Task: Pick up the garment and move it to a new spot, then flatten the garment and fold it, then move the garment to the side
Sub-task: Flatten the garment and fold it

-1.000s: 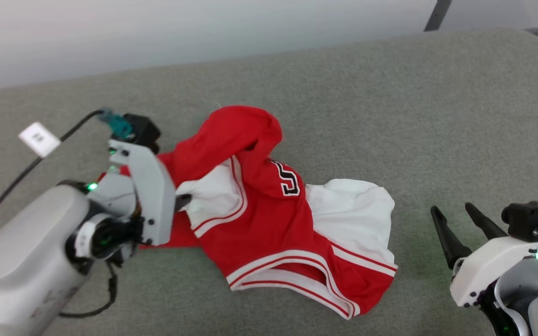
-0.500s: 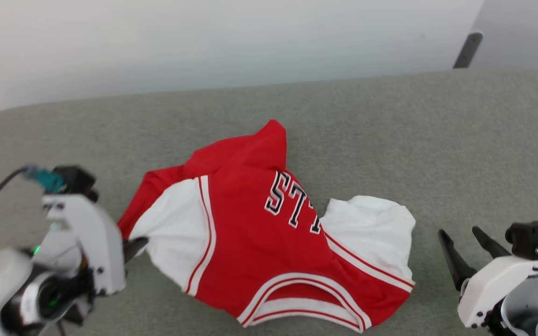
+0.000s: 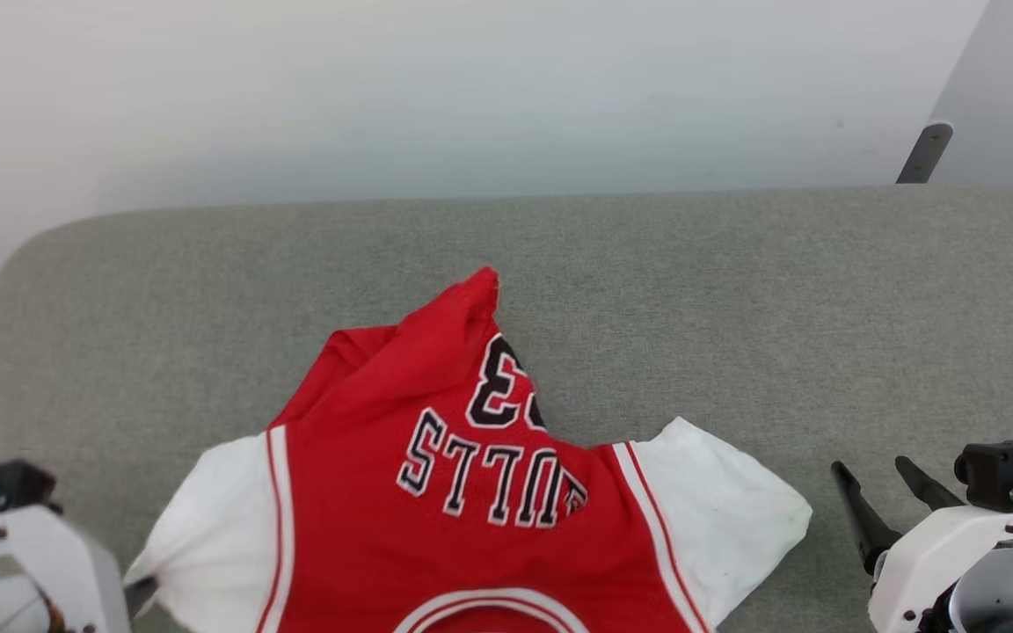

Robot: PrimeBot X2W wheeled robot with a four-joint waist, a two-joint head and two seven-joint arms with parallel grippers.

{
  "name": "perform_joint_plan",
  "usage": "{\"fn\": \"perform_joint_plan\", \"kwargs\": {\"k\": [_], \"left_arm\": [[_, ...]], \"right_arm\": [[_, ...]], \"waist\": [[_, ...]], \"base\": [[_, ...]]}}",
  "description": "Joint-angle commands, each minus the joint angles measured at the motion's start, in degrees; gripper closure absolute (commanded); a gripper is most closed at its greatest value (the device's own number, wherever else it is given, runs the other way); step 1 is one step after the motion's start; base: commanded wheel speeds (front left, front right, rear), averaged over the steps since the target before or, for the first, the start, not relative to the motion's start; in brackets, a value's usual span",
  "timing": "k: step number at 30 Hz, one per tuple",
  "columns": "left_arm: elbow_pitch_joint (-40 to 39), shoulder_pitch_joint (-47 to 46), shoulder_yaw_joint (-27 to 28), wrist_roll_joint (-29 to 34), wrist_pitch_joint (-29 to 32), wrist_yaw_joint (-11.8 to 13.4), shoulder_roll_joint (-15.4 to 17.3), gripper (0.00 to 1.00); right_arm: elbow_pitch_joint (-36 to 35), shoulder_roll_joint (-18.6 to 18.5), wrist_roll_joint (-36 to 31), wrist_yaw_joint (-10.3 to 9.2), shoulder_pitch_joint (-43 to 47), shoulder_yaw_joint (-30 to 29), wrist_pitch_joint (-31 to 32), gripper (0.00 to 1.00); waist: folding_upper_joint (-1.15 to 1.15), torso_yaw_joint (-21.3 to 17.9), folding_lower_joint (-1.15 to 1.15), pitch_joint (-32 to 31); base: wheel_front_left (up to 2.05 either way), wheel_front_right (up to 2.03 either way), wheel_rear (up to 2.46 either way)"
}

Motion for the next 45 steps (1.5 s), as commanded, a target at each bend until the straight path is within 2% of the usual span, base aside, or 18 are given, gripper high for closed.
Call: {"fn": "perform_joint_plan", "kwargs": {"k": [1,4,11,14,16,17,18,19,20,22,23,24,25,26,32,38,45], "left_arm": [[2.18,1.28,-0.14,0.25,-0.82,-1.04,-0.51,1.0],[6.05,1.85,-1.09,1.11,-1.55,-2.57,-1.44,1.0],[16.8,-0.37,-4.47,4.64,-2.92,-7.2,-6.34,0.99],[21.77,-1.91,-5.9,6.21,-3.46,-9.0,-8.68,0.83],[23.32,-2.48,-6.52,6.95,-3.47,-9.66,-9.42,0.83],[24.89,-3.07,-6.96,7.51,-3.49,-10.2,-10.06,0.69],[26.34,-3.73,-7.43,7.94,-3.45,-10.96,-10.88,0.81],[27.8,-4.26,-7.85,8.4,-3.45,-11.56,-11.68,0.85],[29.28,-4.87,-8.35,9.04,-3.63,-12.13,-12.33,0.82],[32.05,-6.0,-8.77,9.65,-4.26,-13.28,-13.74,0.34],[33.43,-6.44,-8.99,9.94,-4.54,-13.87,-14.42,0.34],[34.65,-6.82,-9.22,10.17,-4.61,-14.38,-15.06,0.29],[35.83,-7.19,-9.63,10.54,-4.72,-14.9,-15.6,0.08],[36.92,-7.54,-9.94,10.92,-4.8,-15.37,-16.13,0.0],[41.54,-9.13,-11.04,11.67,-4.3,-17.4,-17.83,0.0],[42.5,-9.84,-11.94,11.72,-1.54,-18.33,-17.47,0.0],[40.23,-10.25,-14.42,13.31,4.15,-16.92,-15.19,0.0]], "right_arm": [[-0.2,-0.14,0.02,-0.04,0.57,0.17,0.25,0.0],[-0.29,-0.21,0.23,-0.04,0.62,0.38,0.44,0.0],[-0.64,-0.01,0.26,-0.04,0.5,0.34,0.61,0.0],[-0.89,0.13,0.25,-0.04,0.28,0.29,0.67,0.0],[-0.99,0.14,0.26,-0.04,0.18,0.24,0.71,0.0],[-1.05,0.17,0.27,-0.04,0.05,0.18,0.72,0.0],[-1.15,0.18,0.27,-0.04,-0.13,0.15,0.73,0.0],[-1.22,0.19,0.27,-0.04,-0.31,0.11,0.7,0.0],[-1.28,0.19,0.27,-0.04,-0.42,0.05,0.7,0.0],[-1.41,0.19,0.28,-0.04,-0.62,-0.05,0.75,0.0],[-1.51,0.17,0.29,-0.04,-0.76,-0.07,0.8,0.0],[-1.59,0.16,0.31,-0.04,-0.9,-0.06,0.86,0.0],[-1.64,0.12,0.34,-0.04,-1.03,-0.07,0.94,0.0],[-1.7,0.06,0.36,-0.05,-1.07,-0.1,1.0,0.0],[-2.21,-0.17,0.21,-0.04,-1.42,-0.4,1.3,0.0],[-2.78,0.07,-0.09,-0.04,-1.13,-0.98,1.72,0.0],[-3.13,0.05,-0.18,-0.04,-0.95,-0.68,2.36,0.0]], "waist": [[0.0,0.03,0.0,-0.24],[0.0,-0.3,0.0,-0.36],[0.0,-1.44,0.0,-0.16],[0.0,-1.83,0.0,0.24],[0.0,-1.93,0.0,0.42],[0.0,-2.0,0.0,0.59],[0.0,-2.1,0.0,0.81],[0.0,-2.18,0.0,1.0],[0.0,-2.23,0.0,1.17],[0.0,-2.32,0.0,1.51],[0.0,-2.37,0.0,1.65],[0.0,-2.42,0.0,1.79],[0.0,-2.48,0.0,1.91],[0.0,-2.52,0.0,2.02],[0.0,-2.43,0.0,2.59],[0.0,-1.81,0.0,2.69],[0.0,-1.31,0.0,2.11]], "base": [[0.0,0.0,0.0],[0.0,0.0,0.0],[0.0,0.0,0.0],[0.0,0.0,0.0],[0.0,0.0,0.0],[0.0,0.0,0.0],[0.0,0.0,0.0],[0.0,0.0,0.0],[0.0,0.0,0.0],[0.0,0.0,0.0],[0.0,0.0,0.0],[0.0,0.0,0.0],[0.0,0.0,0.0],[0.0,0.0,0.0],[0.0,0.0,0.0],[0.0,0.0,0.0],[0.0,0.0,0.0]]}}
